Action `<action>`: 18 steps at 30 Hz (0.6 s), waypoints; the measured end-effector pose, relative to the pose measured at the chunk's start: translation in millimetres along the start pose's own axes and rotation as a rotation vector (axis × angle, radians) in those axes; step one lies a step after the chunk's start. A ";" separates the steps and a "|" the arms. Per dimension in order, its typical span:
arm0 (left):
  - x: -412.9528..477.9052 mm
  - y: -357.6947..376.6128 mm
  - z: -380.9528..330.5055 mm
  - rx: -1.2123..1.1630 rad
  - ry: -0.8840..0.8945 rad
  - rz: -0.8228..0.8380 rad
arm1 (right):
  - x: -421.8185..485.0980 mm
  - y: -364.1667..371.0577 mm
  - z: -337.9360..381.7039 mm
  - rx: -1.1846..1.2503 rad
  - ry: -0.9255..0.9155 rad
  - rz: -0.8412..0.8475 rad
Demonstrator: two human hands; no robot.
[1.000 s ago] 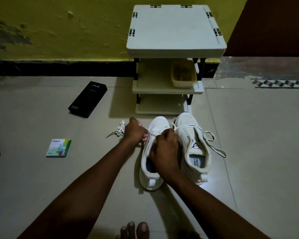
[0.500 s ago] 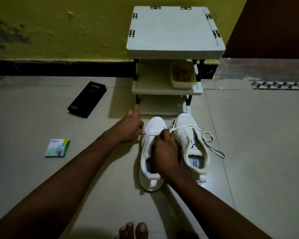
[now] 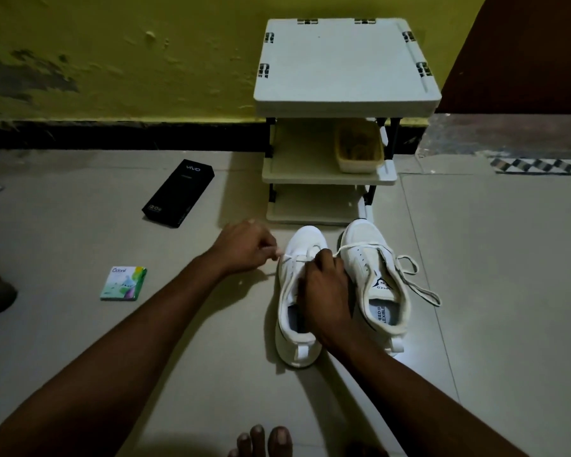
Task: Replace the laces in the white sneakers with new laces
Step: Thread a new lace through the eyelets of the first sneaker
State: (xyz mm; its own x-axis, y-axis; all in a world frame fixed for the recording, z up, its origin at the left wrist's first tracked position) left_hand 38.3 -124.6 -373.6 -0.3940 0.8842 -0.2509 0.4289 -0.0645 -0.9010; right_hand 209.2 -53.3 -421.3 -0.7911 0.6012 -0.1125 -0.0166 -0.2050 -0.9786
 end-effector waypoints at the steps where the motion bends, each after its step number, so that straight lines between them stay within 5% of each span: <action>1: -0.7 -3.9 -4.0 -0.396 -0.028 -0.067 | 0.1 0.5 0.0 0.005 -0.001 -0.002; 4: -0.7 -27.8 -2.0 -1.317 -0.083 -0.466 | 0.7 1.6 -1.2 0.030 -0.006 0.017; 8: -13.1 -46.4 -12.0 -1.954 0.068 -0.433 | -0.1 0.6 -1.1 0.017 -0.015 0.032; 12: -20.8 -35.8 -26.7 -2.083 0.161 -0.246 | 0.9 0.4 -0.9 0.019 -0.022 0.042; 18: -21.3 -62.5 -38.7 -1.791 0.246 -0.348 | 1.3 -1.2 0.4 -0.052 -0.055 0.062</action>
State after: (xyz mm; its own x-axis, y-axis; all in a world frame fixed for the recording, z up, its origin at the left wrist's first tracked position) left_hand 51.3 -121.4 -298.3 -0.6005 0.7985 0.0420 0.6766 0.4794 0.5589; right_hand 207.9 -52.6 -420.2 -0.8220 0.5452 -0.1646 0.0636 -0.1994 -0.9779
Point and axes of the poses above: each hand's wrist, its own x-axis towards the middle knuckle, its own y-axis out of the palm, z = x × y, the point moved 1 cm from there along x, towards the middle knuckle, and after that the axes turned 7 degrees about z, right-handed, at the moved point
